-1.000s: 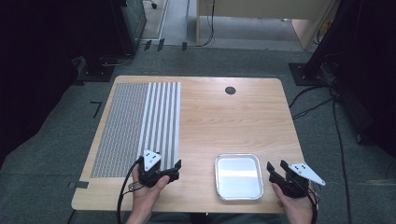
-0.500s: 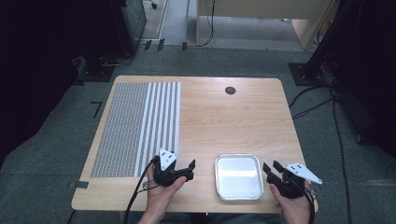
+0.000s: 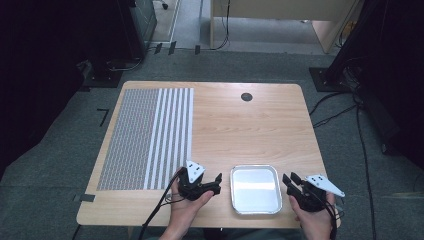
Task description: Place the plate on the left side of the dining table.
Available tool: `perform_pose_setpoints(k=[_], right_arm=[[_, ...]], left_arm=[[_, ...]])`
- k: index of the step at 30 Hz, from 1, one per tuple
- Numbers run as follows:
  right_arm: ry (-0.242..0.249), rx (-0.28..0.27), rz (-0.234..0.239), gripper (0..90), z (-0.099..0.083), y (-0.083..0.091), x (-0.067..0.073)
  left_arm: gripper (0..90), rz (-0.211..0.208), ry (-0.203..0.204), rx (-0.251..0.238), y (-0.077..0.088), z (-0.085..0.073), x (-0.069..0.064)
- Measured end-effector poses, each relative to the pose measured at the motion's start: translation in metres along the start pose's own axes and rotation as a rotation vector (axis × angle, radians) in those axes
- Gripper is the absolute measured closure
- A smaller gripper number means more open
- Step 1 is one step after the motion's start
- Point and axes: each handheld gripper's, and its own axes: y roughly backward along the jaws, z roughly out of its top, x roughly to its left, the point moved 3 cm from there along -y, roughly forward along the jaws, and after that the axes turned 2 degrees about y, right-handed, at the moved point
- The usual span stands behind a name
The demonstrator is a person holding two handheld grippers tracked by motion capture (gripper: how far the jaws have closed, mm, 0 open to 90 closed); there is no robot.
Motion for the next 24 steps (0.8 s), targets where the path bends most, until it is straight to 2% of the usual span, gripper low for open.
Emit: perform_pose_setpoints(k=[2, 4, 6, 7, 8, 9, 14, 17, 23, 24], right_arm=[[-0.007, -0.009, 0.01, 68.3, 0.0, -0.001, 0.001], [-0.006, -0.019, 0.019, 69.7, -0.001, -0.002, 0.0], [-0.015, -0.018, 0.024, 70.9, -0.001, -0.003, 0.0], [-0.027, -0.021, 0.026, 70.8, 0.0, -0.003, -0.001], [-0.033, -0.018, 0.029, 70.8, 0.0, -0.003, -0.001], [-0.03, -0.017, 0.029, 70.7, 0.0, -0.004, -0.002], [-0.045, 0.001, 0.026, 70.9, -0.002, -0.007, -0.003], [-0.045, 0.012, 0.022, 72.5, -0.003, -0.009, -0.003], [-0.064, 0.039, 0.024, 75.5, -0.005, -0.013, -0.001], [-0.064, 0.039, 0.024, 75.5, -0.005, -0.013, -0.001]], left_arm=[[16.2, -0.011, -0.006, 0.008, -0.003, -0.001, -0.006], [22.7, -0.008, -0.004, 0.011, -0.005, -0.002, -0.01], [23.1, -0.019, -0.001, 0.017, -0.006, -0.002, -0.012], [23.1, -0.041, -0.007, 0.024, -0.008, -0.003, -0.017], [23.1, -0.041, -0.007, 0.024, -0.008, -0.003, -0.017], [23.4, -0.047, -0.024, 0.032, -0.01, -0.004, -0.022], [28.8, -0.006, -0.026, 0.051, -0.016, -0.01, -0.029], [31.2, -0.014, -0.031, 0.066, -0.02, -0.014, -0.034], [41.7, -0.02, -0.045, 0.095, -0.024, -0.021, -0.043], [45.7, -0.02, -0.045, 0.095, -0.024, -0.021, -0.043]])
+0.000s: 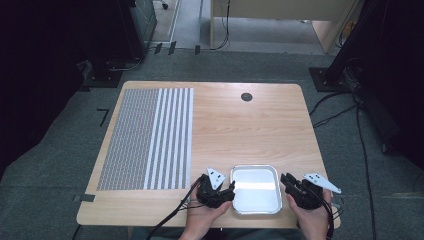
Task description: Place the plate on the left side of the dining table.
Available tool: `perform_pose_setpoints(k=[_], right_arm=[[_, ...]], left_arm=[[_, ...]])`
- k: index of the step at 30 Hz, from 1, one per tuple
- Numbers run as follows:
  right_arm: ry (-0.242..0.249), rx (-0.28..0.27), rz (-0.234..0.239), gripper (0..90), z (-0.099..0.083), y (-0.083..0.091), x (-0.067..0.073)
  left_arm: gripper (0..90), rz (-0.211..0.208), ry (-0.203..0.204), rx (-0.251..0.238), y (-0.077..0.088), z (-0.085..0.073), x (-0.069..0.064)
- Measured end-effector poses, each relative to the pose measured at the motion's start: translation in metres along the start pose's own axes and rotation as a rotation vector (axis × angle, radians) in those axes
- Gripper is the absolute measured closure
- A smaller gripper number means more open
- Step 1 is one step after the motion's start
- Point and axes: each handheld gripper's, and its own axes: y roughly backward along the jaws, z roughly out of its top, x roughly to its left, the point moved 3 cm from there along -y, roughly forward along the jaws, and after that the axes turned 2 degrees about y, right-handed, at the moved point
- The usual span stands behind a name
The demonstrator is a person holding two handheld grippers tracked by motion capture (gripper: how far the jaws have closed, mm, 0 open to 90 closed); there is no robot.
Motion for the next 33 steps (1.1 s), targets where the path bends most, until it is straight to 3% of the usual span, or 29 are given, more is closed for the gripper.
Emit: perform_pose_setpoints(k=[1, 8, 10, 13, 18, 20, 28, 32, 33], right_arm=[[-0.006, 0.005, -0.005, 75.9, -0.0008, -0.0014, -0.0001], [-0.01, 0.036, 0.011, 78.5, -0.0043, -0.0052, 0.0001], [-0.035, 0.046, 0.019, 79.5, -0.005, -0.006, -0.0012], [-0.111, 0.053, 0.066, 79.9, -0.0045, -0.0048, -0.0054], [-0.128, 0.041, 0.076, 79.9, -0.0041, -0.0024, -0.0081], [-0.139, 0.034, 0.101, 79.6, -0.0033, -0.0014, -0.0073], [-0.143, 0.066, 0.15, 78.8, -0.0055, -0.0048, -0.0039], [-0.17, 0.093, 0.172, 79.6, -0.0085, -0.0084, -0.0046], [-0.208, 0.047, 0.148, 80.3, -0.0058, -0.0044, -0.0076]], left_arm=[[48.3, -0.025, 0.0, -0.006, -0.0004, -0.0018, -0.0021], [58.9, -0.073, -0.005, 0.023, -0.0051, -0.0061, -0.0066], [61.5, -0.083, -0.001, 0.034, -0.007, -0.0073, -0.0076], [65.5, -0.102, -0.004, 0.046, -0.0085, -0.0082, -0.0087], [69.1, -0.108, 0.0, 0.046, -0.0083, -0.0079, -0.0089], [69.6, -0.108, 0.0, 0.041, -0.0077, -0.0075, -0.0084], [73.3, -0.11, 0.002, 0.033, -0.0059, -0.0063, -0.0082], [73.1, -0.116, 0.005, 0.039, -0.0059, -0.0061, -0.0074], [73.0, -0.118, 0.007, 0.04, -0.0059, -0.0062, -0.0074]])
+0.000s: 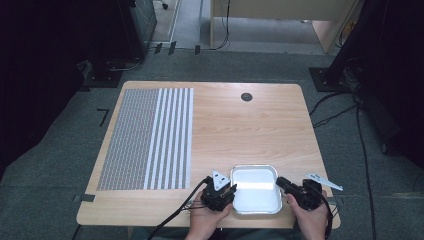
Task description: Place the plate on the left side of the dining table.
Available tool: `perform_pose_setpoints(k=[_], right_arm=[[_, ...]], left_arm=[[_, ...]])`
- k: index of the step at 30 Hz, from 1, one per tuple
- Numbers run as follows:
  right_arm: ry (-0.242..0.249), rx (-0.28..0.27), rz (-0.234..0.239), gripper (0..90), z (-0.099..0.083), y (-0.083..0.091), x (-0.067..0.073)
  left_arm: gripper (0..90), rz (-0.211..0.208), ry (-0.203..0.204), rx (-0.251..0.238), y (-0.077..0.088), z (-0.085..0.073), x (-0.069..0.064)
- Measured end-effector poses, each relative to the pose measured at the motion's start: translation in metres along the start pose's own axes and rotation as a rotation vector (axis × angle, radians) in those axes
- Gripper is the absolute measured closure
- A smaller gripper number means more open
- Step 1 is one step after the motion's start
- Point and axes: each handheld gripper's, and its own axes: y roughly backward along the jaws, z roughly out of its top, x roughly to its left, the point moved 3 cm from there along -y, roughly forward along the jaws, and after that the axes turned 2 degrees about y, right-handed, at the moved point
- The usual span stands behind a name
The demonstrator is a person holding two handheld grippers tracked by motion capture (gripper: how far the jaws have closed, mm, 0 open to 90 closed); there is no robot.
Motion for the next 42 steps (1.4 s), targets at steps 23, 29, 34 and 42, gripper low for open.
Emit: perform_pose_setpoints(k=[23, 29, 34, 42], right_arm=[[-0.2, 0.063, 0.165, 82.6, 0.001, 0.0, -0.013], [-0.174, 0.058, 0.147, 86.7, 0.001, 0.003, -0.011], [-0.146, 0.045, 0.162, 85.7, 0.002, 0.011, -0.007], [-0.041, 0.071, 0.074, 83.8, -0.004, 0.004, 0.0]], left_arm=[[72.6, -0.002, 0.006, 0.006, -0.001, 0.0, 0.0], [72.7, -0.005, 0.007, 0.009, -0.002, 0.0, 0.0], [72.9, -0.004, 0.004, 0.01, -0.003, 0.0, 0.001], [72.7, -0.003, 0.001, 0.008, -0.003, 0.001, 0.0]])
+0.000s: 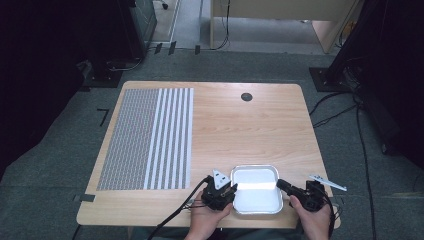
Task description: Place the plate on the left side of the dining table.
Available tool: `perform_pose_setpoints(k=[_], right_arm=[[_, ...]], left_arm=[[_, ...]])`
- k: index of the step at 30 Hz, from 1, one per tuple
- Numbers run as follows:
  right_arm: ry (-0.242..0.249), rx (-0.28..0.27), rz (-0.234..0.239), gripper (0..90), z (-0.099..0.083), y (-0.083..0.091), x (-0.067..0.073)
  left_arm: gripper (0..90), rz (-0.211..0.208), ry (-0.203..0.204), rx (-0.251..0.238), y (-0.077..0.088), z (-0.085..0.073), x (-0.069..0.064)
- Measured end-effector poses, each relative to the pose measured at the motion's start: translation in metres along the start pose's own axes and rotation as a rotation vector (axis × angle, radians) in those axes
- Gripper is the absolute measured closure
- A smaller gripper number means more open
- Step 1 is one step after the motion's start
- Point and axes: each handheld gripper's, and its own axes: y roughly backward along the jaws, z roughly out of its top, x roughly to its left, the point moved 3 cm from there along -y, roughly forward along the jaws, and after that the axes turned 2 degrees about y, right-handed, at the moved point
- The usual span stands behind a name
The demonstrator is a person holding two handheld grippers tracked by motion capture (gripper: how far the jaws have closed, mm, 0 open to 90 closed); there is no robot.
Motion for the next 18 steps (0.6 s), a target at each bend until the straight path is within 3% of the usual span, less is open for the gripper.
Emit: perform_pose_setpoints(k=[2, 3, 5, 10, 15, 18], right_arm=[[0.014, -0.002, -0.014, 83.6, 0.0, 0.0, 0.002], [0.044, -0.003, -0.053, 85.1, -0.001, -0.001, 0.007], [0.052, -0.011, -0.095, 87.0, -0.001, -0.001, 0.01], [0.006, -0.035, -0.164, 89.8, -0.003, -0.001, 0.014], [-0.032, -0.061, -0.164, 89.9, -0.001, 0.005, 0.016], [-0.084, -0.079, -0.15, 90.0, -0.001, 0.009, 0.013]], left_arm=[[72.7, 0.001, -0.001, -0.001, 0.0, 0.0, 0.0], [72.7, 0.002, -0.001, -0.002, 0.0, 0.0, 0.0], [72.5, 0.003, -0.002, -0.004, -0.001, 0.0, 0.0], [68.0, 0.009, -0.016, -0.011, -0.001, -0.002, -0.002], [60.3, -0.009, -0.001, -0.038, 0.005, 0.002, -0.004], [59.4, -0.026, -0.011, -0.057, 0.009, 0.005, -0.008]])
